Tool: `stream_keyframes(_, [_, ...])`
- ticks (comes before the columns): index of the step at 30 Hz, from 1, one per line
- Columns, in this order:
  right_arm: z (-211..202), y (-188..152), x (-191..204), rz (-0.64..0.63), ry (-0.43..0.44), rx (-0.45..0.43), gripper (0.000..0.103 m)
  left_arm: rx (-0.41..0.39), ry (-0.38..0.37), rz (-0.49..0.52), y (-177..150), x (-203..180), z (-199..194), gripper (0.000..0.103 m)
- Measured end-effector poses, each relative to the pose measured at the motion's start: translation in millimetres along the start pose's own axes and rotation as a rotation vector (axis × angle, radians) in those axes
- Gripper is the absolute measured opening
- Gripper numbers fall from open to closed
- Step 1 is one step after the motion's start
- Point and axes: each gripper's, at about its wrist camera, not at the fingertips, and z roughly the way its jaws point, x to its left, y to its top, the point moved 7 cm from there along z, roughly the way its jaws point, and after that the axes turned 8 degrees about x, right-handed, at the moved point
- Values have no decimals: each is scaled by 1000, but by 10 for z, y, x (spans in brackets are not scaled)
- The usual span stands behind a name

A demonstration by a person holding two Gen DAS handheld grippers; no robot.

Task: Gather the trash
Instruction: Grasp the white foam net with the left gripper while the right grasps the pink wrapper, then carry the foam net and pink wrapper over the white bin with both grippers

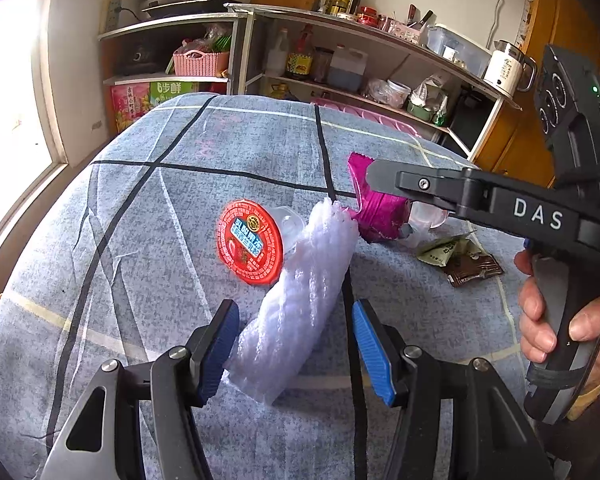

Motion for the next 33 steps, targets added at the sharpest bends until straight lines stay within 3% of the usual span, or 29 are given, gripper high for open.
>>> stream_keyframes(4, [22,-25,27,-16,-7,5,50,1,-11,-9,4,9,20,58])
stream_keyframes(6, [20,-36,47,-28,-14,4,44,-4,-15,-11,3,6,22,58])
stream_keyframes(10, [42,-66,62,-31,-23,14,32,-4,-21,-7,-9,-11,11,43])
stream_keyframes(15, [25,-103,51,-26,-25,12,26,-7,-31,8,-38,-62,1,34])
stream_keyframes(22, [-90,-141,112,-38,-15,-11,23,-9,-47,8,-83,-98,-51,28])
stream_keyframes(33, [-436,-318,161,-22,27,-53,23,-49,-59,12,-196,-217,-344,28])
